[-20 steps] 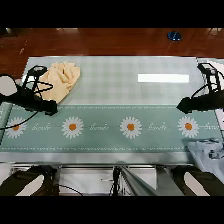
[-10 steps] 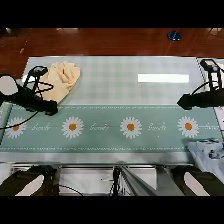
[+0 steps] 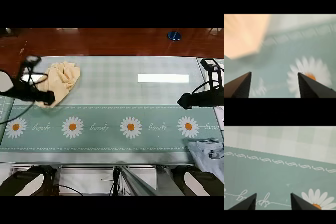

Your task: Fold the shirts.

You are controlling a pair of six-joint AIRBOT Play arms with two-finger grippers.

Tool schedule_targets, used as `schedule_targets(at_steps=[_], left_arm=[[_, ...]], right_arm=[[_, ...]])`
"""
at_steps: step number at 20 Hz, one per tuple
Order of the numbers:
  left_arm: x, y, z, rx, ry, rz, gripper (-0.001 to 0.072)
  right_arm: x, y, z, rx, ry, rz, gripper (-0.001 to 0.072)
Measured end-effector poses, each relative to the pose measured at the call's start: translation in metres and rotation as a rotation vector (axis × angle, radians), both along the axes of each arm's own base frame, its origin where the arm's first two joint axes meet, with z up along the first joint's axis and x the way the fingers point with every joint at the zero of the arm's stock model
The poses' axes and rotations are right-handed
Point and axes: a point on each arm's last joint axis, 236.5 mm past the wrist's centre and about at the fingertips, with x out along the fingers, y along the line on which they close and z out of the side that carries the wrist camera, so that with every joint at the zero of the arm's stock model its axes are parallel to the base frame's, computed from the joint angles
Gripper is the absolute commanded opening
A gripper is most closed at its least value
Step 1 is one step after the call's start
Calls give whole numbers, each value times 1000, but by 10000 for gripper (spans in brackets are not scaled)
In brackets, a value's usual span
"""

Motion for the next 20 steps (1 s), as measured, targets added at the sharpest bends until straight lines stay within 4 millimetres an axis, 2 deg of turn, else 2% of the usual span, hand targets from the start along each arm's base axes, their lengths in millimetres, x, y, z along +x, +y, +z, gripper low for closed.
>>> schedule_targets(at_steps=[3, 4, 6, 9, 12, 15, 16, 17, 18, 20], left_arm=[[55, 42, 40, -4, -219, 150, 720], [66, 55, 43, -9, -243, 191, 720], [83, 75, 36, -27, -248, 248, 720], [102, 86, -3, -56, -185, 272, 720], [112, 81, -51, -106, -93, 264, 720], [120, 75, -89, -147, -34, 265, 706], [122, 75, -98, -152, -23, 265, 486], [123, 74, -107, -160, -9, 268, 99], [124, 73, -112, -165, 2, 268, 25], [130, 73, -110, -169, 0, 262, 25]], right_arm=[[0, 0, 0, 0, 1, 0, 476], [0, 0, 0, 1, 1, 0, 476], [0, 0, 0, 1, 1, 0, 476], [0, 1, 0, 3, 2, 0, 476], [0, 1, 0, 4, 3, 1, 476], [-1, 2, 0, 11, 2, 0, 476], [0, 3, 0, 16, 3, -1, 476], [0, 5, 1, 22, 2, -1, 476], [0, 6, 1, 28, 2, -1, 476], [0, 7, 1, 36, 2, -5, 476]])
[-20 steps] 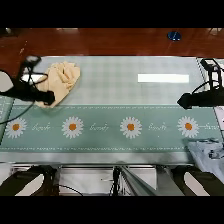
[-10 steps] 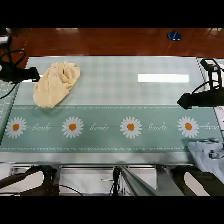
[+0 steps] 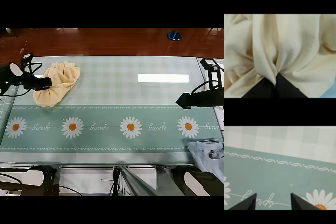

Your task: Fold the shirts.

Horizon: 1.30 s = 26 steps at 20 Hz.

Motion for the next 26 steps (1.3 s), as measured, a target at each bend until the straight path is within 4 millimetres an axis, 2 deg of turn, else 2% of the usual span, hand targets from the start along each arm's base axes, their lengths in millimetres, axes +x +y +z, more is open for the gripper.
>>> schedule_targets(at_steps=[2, 3, 4, 5, 6, 8, 10, 12, 14, 15, 18, 20, 23, 26], left_arm=[[14, 0, 24, -2, -33, -5, 24], [24, 1, 46, 3, -70, -9, 25], [34, 1, 76, 7, -117, -17, 24], [43, -1, 111, 11, -176, -27, 24], [51, -5, 156, 17, -256, -39, 25], [51, -21, 251, 15, -418, -75, 24], [30, -48, 352, 4, -615, -124, 25], [-13, -79, 436, -20, -793, -183, 25], [-65, -107, 498, -42, -940, -244, 25], [-91, -119, 522, -54, -1002, -270, 25], [-161, -146, 568, -96, -1132, -352, 25], [-195, -165, 587, -164, -1190, -413, 25], [-225, -196, 598, -307, -1206, -515, 24], [-231, -229, 585, -463, -1134, -604, 25]], right_arm=[[1, 1, 1, 4, -3, -1, 476], [1, 1, 1, 4, -7, -2, 476], [2, 1, 1, 7, -9, -2, 476], [2, 1, 1, 7, -10, -3, 476], [3, 1, 1, 7, -12, -3, 476], [2, 1, 2, 8, -10, -2, 476], [1, 2, 7, 9, -5, 2, 476], [1, 3, 17, 9, -6, 10, 476], [3, 4, 34, 8, -24, 19, 476], [5, 4, 44, 6, -40, 23, 476], [10, 4, 76, -1, -91, 34, 476], [11, 4, 94, -6, -120, 41, 476], [12, 5, 110, -11, -144, 47, 476], [11, 5, 115, -12, -147, 51, 476]])
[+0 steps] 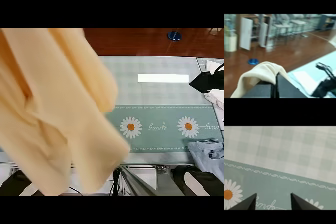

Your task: Fold the shirts.

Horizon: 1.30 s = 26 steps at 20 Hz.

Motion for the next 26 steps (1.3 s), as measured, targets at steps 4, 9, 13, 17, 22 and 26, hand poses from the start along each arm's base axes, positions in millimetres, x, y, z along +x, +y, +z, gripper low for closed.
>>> schedule_targets(at_steps=[4, 9, 13, 17, 22, 26], left_arm=[[19, -51, -59, 2, 199, -180, 24], [39, -142, -186, 100, 495, -381, 25], [39, -215, -282, 181, 647, -477, 42], [54, -248, -349, 236, 722, -478, 480], [121, -161, -338, 245, 744, -341, 479], [138, -20, -358, 319, 884, -141, 606]], right_arm=[[-1, 0, 2, -1, -1, 2, 476], [-1, 1, 3, 1, -1, 2, 476], [-1, 2, 3, 6, -2, 4, 476], [-1, 3, 3, 10, -2, 6, 476], [-1, 2, 3, 8, 0, 5, 476], [-1, -4, 0, -19, 4, -6, 477]])
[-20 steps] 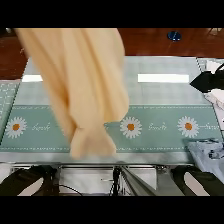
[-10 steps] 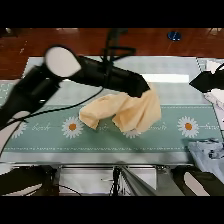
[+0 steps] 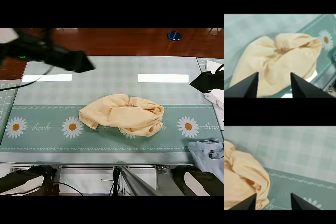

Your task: Fold the shirts.

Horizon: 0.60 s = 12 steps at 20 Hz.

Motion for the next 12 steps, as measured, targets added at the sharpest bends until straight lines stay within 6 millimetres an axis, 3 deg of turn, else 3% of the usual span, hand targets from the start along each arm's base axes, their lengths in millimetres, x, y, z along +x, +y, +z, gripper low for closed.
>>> schedule_targets(at_steps=[1, 3, 5, 8, 12], left_arm=[[-3, 31, -12, 27, 43, 53, 720], [-19, 75, -40, 45, 150, 139, 720], [-37, 101, -75, 51, 267, 199, 720], [-62, 108, -124, 38, 409, 236, 720], [-77, 98, -175, 43, 517, 249, 720]], right_arm=[[0, -2, -2, -7, 1, -4, 477], [0, -7, -8, -28, 12, -14, 480], [-2, -12, -20, -46, 37, -21, 553], [-9, -20, -45, -71, 94, -32, 568], [-16, -32, -78, -74, 154, -65, 591]])
